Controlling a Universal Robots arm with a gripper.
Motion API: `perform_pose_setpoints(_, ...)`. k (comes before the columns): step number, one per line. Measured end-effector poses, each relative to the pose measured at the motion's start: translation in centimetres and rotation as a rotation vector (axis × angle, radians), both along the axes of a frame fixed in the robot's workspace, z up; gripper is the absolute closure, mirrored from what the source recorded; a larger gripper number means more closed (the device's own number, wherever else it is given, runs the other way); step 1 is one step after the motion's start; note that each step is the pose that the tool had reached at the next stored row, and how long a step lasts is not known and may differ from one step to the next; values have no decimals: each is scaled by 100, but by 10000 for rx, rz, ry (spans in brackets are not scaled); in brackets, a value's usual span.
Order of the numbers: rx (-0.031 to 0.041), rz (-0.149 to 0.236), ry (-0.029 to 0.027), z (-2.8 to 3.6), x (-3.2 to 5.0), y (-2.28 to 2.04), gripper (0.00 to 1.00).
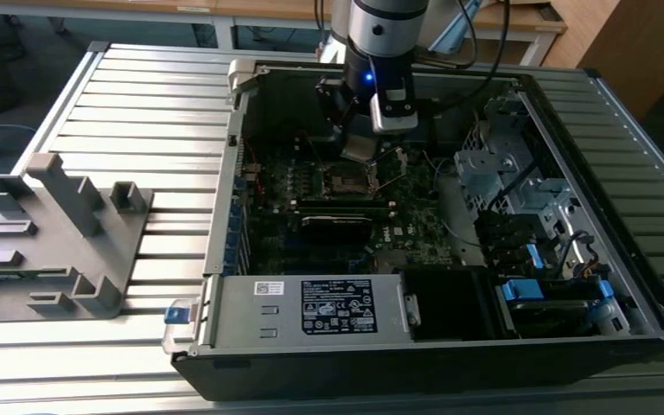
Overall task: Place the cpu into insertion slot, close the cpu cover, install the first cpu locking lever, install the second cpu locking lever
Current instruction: 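Place the cpu into insertion slot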
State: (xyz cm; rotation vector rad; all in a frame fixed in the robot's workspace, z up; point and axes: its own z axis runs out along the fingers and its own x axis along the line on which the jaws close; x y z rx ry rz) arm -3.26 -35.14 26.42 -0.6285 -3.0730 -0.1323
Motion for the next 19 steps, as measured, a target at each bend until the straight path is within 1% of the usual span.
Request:
perform_pose_setpoints(3, 0, -552, 1, -4, 0, 0, 46)
perform_pose_setpoints(4, 0, -672, 1, -5, 0, 0, 46)
perform_pose_setpoints(19, 0, -691, 0, -5, 0, 0, 46)
